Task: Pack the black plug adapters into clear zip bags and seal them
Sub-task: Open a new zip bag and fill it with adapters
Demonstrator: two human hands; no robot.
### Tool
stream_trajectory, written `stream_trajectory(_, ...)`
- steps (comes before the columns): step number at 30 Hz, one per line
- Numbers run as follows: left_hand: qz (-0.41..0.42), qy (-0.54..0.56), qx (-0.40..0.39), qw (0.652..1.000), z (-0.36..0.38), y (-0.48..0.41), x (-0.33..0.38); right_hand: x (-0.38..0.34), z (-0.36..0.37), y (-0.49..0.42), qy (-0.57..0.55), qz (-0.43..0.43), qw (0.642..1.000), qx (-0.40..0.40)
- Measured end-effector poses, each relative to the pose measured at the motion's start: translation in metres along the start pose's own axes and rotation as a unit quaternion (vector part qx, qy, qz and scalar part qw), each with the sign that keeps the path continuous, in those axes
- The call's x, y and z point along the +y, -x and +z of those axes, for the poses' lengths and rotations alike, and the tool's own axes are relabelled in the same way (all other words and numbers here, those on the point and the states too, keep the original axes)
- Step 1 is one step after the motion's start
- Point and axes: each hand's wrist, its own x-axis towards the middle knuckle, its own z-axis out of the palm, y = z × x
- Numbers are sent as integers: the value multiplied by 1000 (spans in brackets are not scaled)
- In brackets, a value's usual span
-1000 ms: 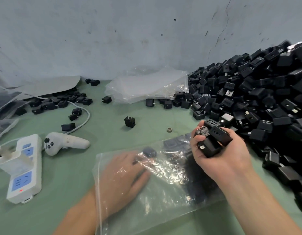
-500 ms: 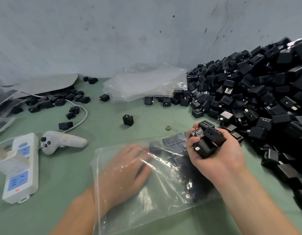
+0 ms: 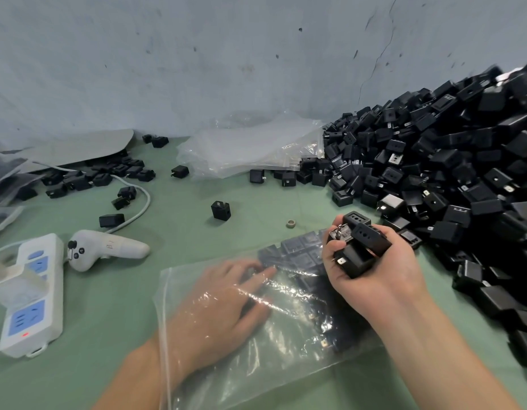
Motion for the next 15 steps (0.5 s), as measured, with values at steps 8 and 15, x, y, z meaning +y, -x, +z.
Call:
stream_trajectory(8, 3, 33, 18, 999, 0, 2, -2, 2, -1, 1, 3, 1, 1000, 9)
stream_trajectory(15, -22, 47, 121, 991, -15, 40, -26, 9, -1, 3, 22, 12, 1000, -3)
